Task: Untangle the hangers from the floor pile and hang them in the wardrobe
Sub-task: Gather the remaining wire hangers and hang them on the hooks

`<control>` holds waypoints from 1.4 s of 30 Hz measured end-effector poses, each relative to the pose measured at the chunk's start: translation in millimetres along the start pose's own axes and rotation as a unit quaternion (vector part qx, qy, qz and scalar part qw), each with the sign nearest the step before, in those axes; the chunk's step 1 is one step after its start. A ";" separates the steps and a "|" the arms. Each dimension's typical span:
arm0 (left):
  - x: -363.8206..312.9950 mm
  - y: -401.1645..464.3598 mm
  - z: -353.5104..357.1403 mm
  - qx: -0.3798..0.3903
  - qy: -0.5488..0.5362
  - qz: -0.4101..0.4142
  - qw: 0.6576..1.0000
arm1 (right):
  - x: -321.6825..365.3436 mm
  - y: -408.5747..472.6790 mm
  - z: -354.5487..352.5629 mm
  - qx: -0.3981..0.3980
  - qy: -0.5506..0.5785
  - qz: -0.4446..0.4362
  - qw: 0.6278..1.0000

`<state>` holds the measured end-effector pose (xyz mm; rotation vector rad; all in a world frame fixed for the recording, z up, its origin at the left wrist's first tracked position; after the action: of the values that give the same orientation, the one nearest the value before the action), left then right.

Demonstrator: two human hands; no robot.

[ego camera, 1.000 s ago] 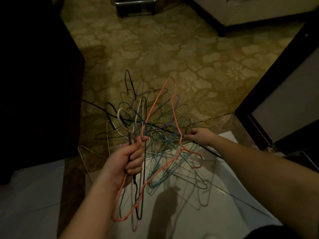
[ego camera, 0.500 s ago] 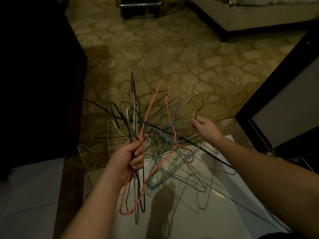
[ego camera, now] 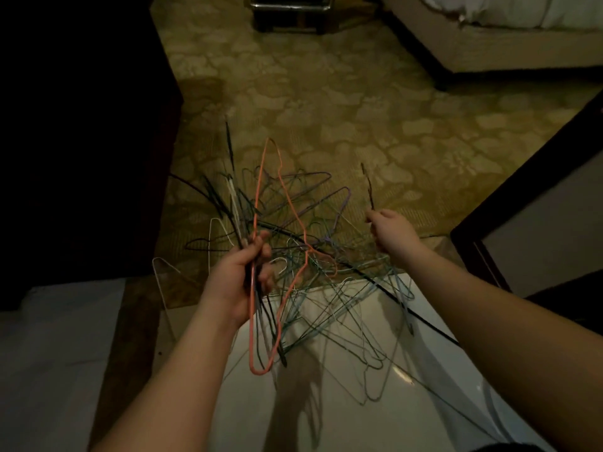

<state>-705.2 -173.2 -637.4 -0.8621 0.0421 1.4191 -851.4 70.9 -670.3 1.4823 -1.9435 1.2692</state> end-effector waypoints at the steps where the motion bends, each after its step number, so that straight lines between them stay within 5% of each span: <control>1: -2.7 -2.1 1.3 -0.002 -0.004 0.006 1.000 | 4.9 -2.0 4.0 0.012 0.006 -0.003 1.000; 15: -4.8 -131.4 47.2 0.005 -0.090 -0.087 0.992 | 90.8 -128.0 -0.3 0.143 0.038 0.044 0.988; 26: -81.8 -303.2 95.9 -0.144 -0.060 -0.039 0.987 | 190.1 -297.1 -38.4 0.220 -0.090 0.085 0.968; 34: -94.5 -463.5 115.4 -0.233 -0.055 -0.033 0.970 | 231.9 -437.2 -52.5 0.358 -0.211 0.031 0.909; 42: -68.5 -600.1 140.3 -0.281 -0.105 0.058 0.952 | 248.7 -558.9 -75.8 0.476 -0.260 -0.051 0.838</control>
<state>-264.2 -101.0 -207.4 -1.1780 -0.5041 1.6569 -452.8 -23.4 -209.6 2.5843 -1.4581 2.1105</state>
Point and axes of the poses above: each hand's wrist, its own y-axis towards the middle knuckle, its own z-axis out of the palm, x = y × z, the point moved 8 cm from there along y, towards the middle knuckle, and after that the axes turned 12 degrees about -y, right-handed, at the moved point
